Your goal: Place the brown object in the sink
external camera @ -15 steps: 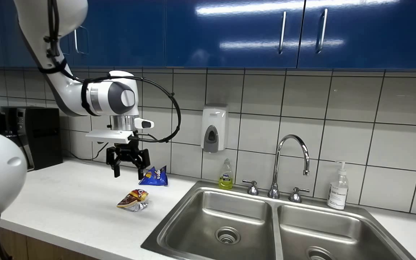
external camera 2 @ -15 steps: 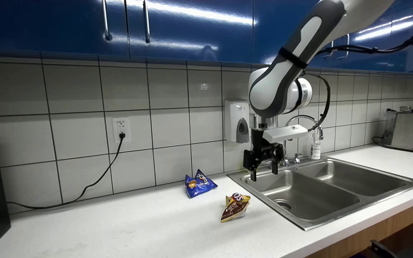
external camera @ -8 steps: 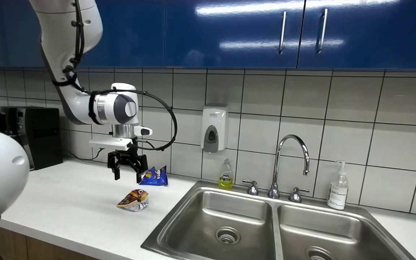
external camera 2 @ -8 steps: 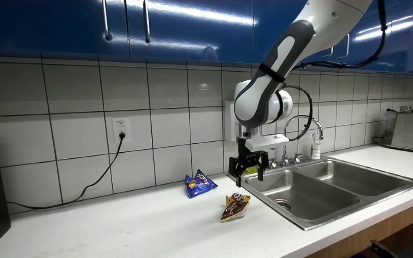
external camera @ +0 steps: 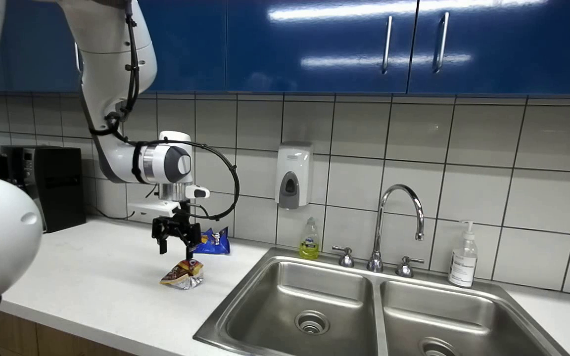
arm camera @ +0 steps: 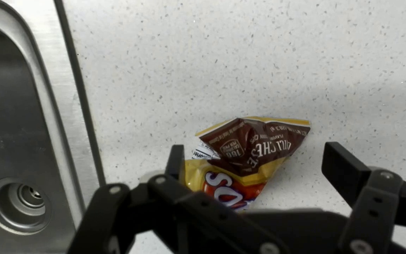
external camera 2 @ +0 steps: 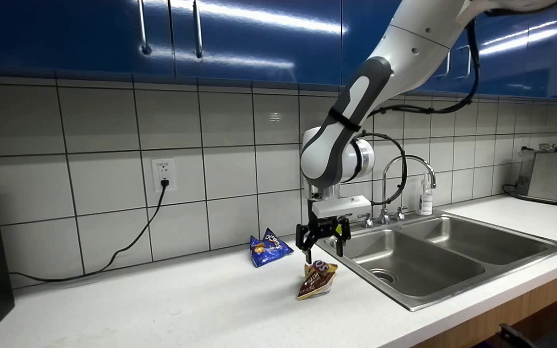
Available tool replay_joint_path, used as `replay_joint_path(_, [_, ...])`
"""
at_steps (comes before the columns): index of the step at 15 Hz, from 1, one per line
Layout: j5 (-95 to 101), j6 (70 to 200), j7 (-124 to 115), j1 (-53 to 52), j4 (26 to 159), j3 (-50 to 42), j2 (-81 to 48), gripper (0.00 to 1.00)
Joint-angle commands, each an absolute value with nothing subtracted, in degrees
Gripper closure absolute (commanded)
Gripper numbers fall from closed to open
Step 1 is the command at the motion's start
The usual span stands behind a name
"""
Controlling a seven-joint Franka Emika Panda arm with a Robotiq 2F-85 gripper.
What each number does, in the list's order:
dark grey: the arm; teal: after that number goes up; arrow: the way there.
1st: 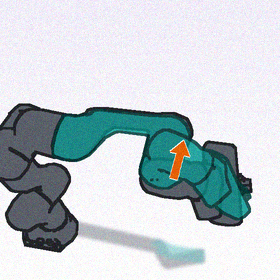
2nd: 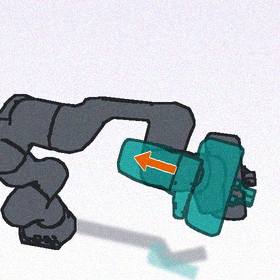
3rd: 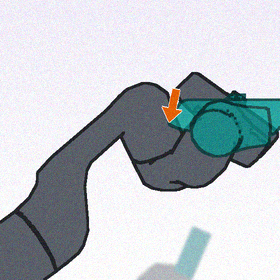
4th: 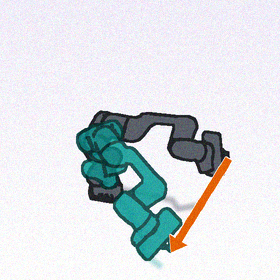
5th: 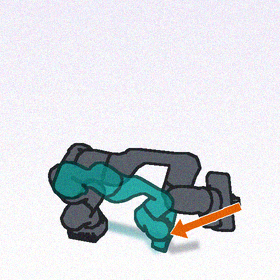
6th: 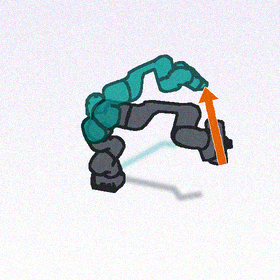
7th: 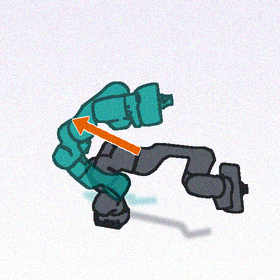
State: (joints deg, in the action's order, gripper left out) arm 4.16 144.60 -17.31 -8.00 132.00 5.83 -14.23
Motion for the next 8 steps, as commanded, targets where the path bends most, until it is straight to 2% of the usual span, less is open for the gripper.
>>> replay_joint_path(1, [3.63,142.57,-21.19,-9.84,128.55,4.80,-17.36,0.00])
replay_joint_path(8, [5.55,143.02,-29.95,-13.09,125.87,1.44,-19.78,0.00])
